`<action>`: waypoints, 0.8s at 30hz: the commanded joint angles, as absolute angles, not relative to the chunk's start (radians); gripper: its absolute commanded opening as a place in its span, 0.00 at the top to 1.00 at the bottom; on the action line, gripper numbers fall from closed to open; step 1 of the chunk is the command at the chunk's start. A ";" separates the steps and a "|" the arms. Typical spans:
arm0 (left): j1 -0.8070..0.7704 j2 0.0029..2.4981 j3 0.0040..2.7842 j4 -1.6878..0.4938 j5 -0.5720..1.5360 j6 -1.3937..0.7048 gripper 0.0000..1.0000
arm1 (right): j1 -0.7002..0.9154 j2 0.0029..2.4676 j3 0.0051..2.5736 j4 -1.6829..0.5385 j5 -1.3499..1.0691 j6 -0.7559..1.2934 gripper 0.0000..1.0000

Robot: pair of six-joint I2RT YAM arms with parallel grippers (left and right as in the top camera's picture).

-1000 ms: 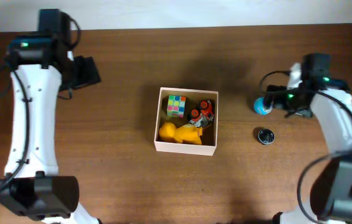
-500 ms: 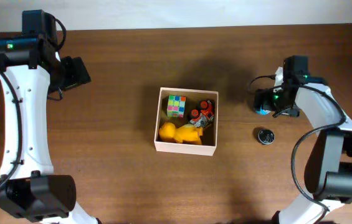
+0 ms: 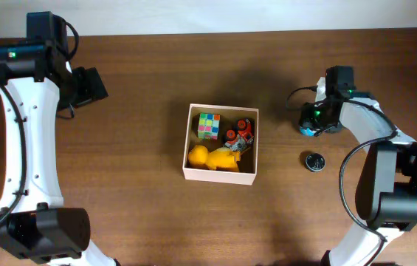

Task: Pack container
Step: 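Grasp the blue ball with the right gripper, then carry the blue ball with the right gripper into the box and release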

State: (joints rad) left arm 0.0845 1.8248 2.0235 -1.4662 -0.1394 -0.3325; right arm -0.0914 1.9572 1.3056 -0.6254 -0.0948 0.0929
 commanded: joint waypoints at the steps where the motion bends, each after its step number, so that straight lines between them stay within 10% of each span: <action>1: 0.086 1.794 2.043 -1.467 -0.147 -0.320 0.01 | -0.085 1.950 1.327 -0.651 -0.103 0.141 0.53; 24: 0.086 1.794 2.043 -1.467 -0.147 -0.320 0.01 | 0.446 1.776 1.635 -1.050 -0.246 0.331 0.67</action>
